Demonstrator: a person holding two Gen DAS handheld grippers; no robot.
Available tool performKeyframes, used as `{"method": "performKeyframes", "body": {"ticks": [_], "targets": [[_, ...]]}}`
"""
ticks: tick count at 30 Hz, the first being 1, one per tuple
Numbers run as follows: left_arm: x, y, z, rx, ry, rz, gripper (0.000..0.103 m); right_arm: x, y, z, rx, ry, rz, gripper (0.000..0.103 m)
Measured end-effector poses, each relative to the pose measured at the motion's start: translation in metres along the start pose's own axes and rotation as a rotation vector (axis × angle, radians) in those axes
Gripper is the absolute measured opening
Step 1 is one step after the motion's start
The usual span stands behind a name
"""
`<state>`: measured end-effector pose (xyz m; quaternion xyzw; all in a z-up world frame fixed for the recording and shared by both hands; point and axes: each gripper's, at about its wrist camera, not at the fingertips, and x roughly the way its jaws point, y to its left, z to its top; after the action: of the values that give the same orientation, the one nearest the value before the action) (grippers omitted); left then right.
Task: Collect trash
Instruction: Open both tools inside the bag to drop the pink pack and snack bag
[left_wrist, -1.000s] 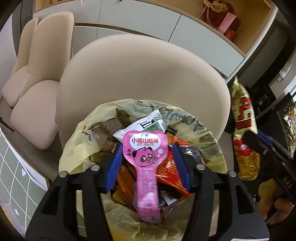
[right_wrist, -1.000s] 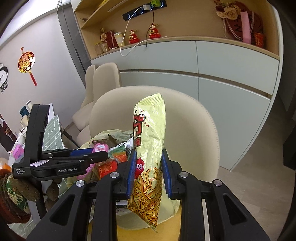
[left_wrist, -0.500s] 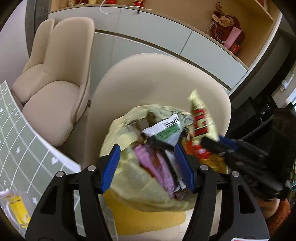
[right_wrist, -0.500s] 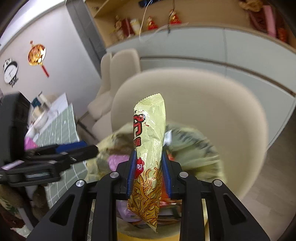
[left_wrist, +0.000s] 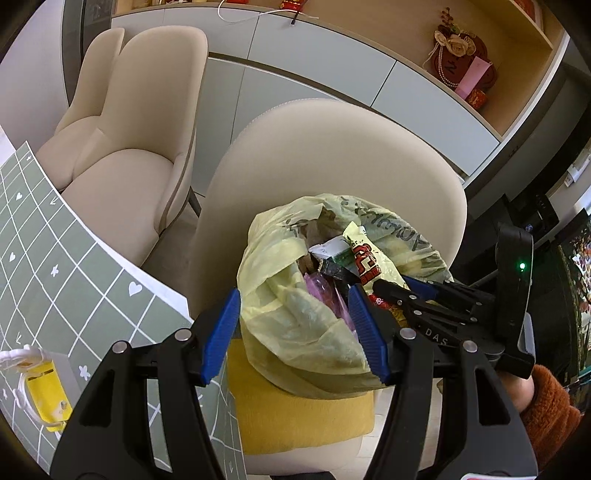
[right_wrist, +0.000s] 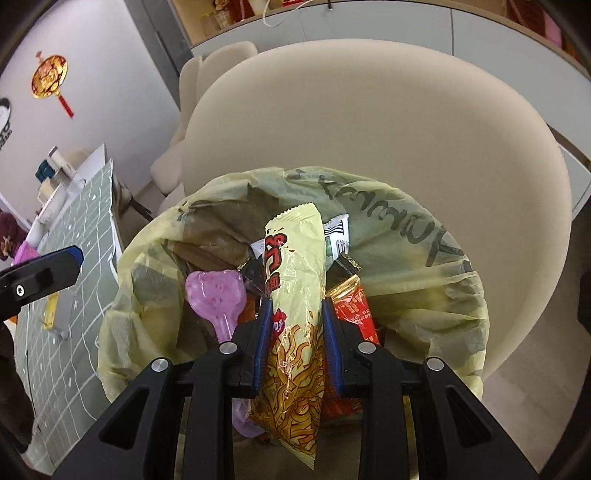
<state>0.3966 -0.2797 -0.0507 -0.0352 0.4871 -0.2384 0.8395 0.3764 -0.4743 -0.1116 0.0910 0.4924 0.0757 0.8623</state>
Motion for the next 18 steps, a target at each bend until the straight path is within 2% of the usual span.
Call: {"method": "performKeyframes", "body": {"ticks": [2,5,7,18], "targets": [[0.000,-0.001,-0.002,-0.002,0.003,0.002,0.058,0.002,0.004,0.001,-0.009,0.021,0.044,0.026],[0.000,-0.004,-0.003,0.001,0.005,0.004,0.058,0.011,0.018,-0.002,-0.072,0.057,0.026,0.026],[-0.002,-0.005,-0.004,0.006,0.001,0.006,0.058,0.012,0.023,-0.004,-0.093,0.051,0.002,0.026],[-0.007,-0.003,-0.016,-0.008,-0.003,0.039,0.058,0.011,0.023,-0.006,-0.099,0.027,-0.004,0.026]]}}
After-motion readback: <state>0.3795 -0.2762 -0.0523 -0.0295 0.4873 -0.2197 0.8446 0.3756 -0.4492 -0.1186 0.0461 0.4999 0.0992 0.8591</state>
